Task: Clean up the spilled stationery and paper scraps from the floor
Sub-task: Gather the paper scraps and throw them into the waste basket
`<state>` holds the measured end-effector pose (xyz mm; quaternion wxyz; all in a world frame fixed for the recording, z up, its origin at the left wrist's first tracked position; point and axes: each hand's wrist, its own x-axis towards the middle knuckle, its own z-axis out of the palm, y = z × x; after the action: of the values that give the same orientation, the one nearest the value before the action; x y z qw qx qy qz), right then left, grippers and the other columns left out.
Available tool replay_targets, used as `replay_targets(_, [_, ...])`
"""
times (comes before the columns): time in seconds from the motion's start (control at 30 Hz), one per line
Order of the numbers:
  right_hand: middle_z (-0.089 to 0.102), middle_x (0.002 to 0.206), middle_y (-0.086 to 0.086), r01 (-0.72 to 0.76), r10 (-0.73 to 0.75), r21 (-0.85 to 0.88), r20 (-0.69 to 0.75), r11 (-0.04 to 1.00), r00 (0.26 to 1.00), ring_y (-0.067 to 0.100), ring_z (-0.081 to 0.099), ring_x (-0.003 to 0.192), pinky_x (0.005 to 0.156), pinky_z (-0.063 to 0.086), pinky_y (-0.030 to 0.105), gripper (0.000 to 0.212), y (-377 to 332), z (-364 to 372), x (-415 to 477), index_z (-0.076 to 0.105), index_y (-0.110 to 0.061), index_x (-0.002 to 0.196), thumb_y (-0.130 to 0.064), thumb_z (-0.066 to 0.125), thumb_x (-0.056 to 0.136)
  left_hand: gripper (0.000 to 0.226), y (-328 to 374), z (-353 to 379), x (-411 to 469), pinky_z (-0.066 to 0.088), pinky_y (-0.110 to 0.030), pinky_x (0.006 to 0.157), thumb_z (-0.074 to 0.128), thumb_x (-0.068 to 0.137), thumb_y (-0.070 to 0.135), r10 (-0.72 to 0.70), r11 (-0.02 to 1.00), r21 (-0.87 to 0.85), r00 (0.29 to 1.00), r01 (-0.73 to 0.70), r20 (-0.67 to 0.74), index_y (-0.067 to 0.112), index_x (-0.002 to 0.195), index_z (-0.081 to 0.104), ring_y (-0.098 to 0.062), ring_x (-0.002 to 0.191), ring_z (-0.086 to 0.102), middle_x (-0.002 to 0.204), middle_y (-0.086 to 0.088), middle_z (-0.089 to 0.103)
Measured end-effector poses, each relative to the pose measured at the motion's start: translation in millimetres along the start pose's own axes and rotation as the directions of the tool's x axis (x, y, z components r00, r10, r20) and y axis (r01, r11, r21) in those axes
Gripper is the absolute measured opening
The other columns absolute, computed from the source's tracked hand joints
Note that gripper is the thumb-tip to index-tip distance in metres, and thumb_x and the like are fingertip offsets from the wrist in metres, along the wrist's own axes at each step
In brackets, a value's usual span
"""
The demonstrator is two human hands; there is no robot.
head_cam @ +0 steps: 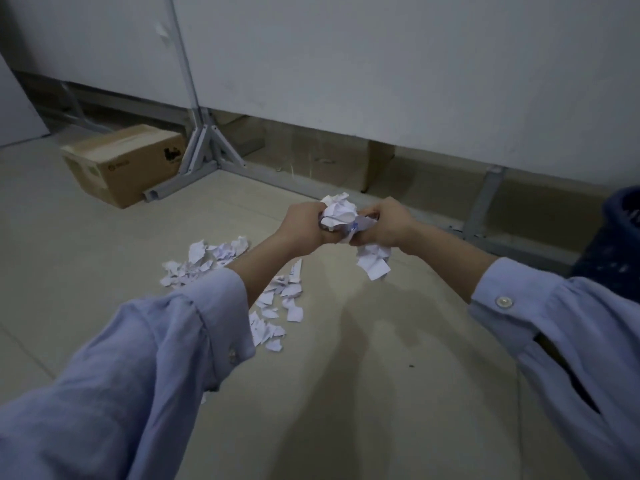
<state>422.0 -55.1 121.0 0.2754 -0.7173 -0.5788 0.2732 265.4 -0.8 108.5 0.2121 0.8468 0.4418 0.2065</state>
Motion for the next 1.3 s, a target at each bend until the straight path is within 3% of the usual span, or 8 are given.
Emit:
replay_targets(0.3, [0.068, 0.099, 0.013, 0.032, -0.026, 0.062, -0.096, 0.998, 0.995, 0.024, 0.058, 0.086, 0.072, 0.051, 0.032, 0.034, -0.2, -58.4, -43.9, 0.073, -0.007, 0.103, -0.012, 0.082, 0.071, 0.041, 65.0, -18.2, -1.5, 0.047, -0.031, 0.066, 0.071, 0.08, 0.038, 0.116, 0.993, -0.028, 0.993, -0.115, 0.027, 0.003, 0.101, 0.066, -0.027, 0.077, 0.059, 0.095, -0.015, 0.069])
replay_targets(0.43, [0.068, 0.093, 0.007, 0.064, -0.057, 0.064, -0.116, 0.996, 0.992, 0.022, 0.059, 0.084, 0.071, 0.05, 0.027, 0.037, -4.8, -80.7, -62.3, 0.073, -0.009, 0.105, -0.013, 0.084, 0.069, 0.039, 92.9, -30.0, -9.1, 0.036, -0.021, 0.055, 0.072, 0.08, 0.033, 0.16, 0.987, -0.019, 0.987, -0.16, 0.012, 0.001, 0.1, 0.066, -0.023, 0.075, 0.054, 0.095, -0.017, 0.068])
replay_targets(0.53, [0.066, 0.07, -0.005, 0.082, -0.068, 0.087, -0.156, 0.993, 0.985, 0.012, 0.056, 0.067, 0.061, 0.047, 0.017, 0.014, -8.6, -97.2, -79.1, 0.073, -0.014, 0.081, -0.01, 0.081, 0.071, 0.034, 114.5, -42.3, -15.4, 0.03, -0.013, 0.052, 0.073, 0.079, 0.031, 0.175, 0.985, -0.014, 0.985, -0.175, -0.013, 0.002, 0.097, 0.067, -0.02, 0.076, 0.051, 0.089, -0.014, 0.065])
replay_targets(0.6, [0.056, 0.058, -0.01, 0.103, -0.083, 0.095, -0.197, 0.99, 0.977, 0.006, 0.046, 0.058, 0.05, 0.039, 0.012, 0.021, -10.1, -112.0, -96.8, 0.065, -0.02, 0.065, -0.006, 0.079, 0.072, 0.031, 135.3, -48.7, -23.1, 0.029, -0.012, 0.051, 0.072, 0.08, 0.03, 0.195, 0.981, 0.012, 0.981, -0.195, -0.017, 0.002, 0.094, 0.066, -0.02, 0.078, 0.051, 0.086, -0.012, 0.062])
replay_targets(0.7, [0.054, 0.069, -0.001, 0.077, -0.056, 0.083, -0.227, 0.994, 0.972, 0.011, 0.044, 0.07, 0.06, 0.038, 0.022, 0.012, -6.7, -134.8, -118.7, 0.071, -0.008, 0.077, -0.012, 0.08, 0.071, 0.025, 169.3, -49.5, -30.8, 0.029, -0.03, 0.058, 0.07, 0.081, 0.03, 0.234, 0.971, 0.057, 0.972, -0.234, -0.006, 0.006, 0.087, 0.063, -0.027, 0.084, 0.056, 0.088, -0.016, 0.062])
replay_targets(0.87, [0.067, 0.087, 0.008, -0.008, 0.028, 0.079, -0.251, 0.997, 0.968, 0.018, 0.06, 0.079, 0.073, 0.05, 0.029, 0.026, 9.5, -183.8, -162.7, 0.069, -0.007, 0.09, -0.017, 0.083, 0.071, 0.025, 233.5, -36.4, -37.9, 0.026, -0.026, 0.062, 0.069, 0.081, 0.028, 0.292, 0.955, 0.059, 0.956, -0.292, -0.007, 0.004, 0.088, 0.065, -0.031, 0.092, 0.058, 0.091, -0.017, 0.064])
replay_targets(1.03, [0.064, 0.081, 0.008, -0.107, 0.13, 0.093, -0.298, 0.99, 0.946, 0.014, 0.055, 0.065, 0.055, 0.044, 0.022, 0.033, 39.6, -228.0, -201.9, 0.068, 0.0, 0.098, -0.014, 0.082, 0.072, 0.029, 294.3, -8.3, -40.4, 0.029, -0.023, 0.065, 0.068, 0.083, 0.026, 0.351, 0.936, 0.006, 0.936, -0.351, 0.039, 0.001, 0.096, 0.066, -0.03, 0.094, 0.058, 0.099, -0.018, 0.065])
replay_targets(1.3, [0.066, 0.11, 0.018, -0.229, 0.276, 0.165, -0.376, 0.959, 0.885, 0.028, 0.062, 0.089, 0.08, 0.052, 0.036, 0.048, 99.6, -269.0, -249.4, 0.064, 0.0, 0.11, -0.017, 0.083, 0.07, 0.037, 362.2, 52.1, -32.5, 0.038, -0.031, 0.071, 0.071, 0.081, 0.032, 0.438, 0.898, 0.004, 0.894, -0.44, 0.093, 0.001, 0.1, 0.066, -0.031, 0.096, 0.06, 0.102, -0.017, 0.067])
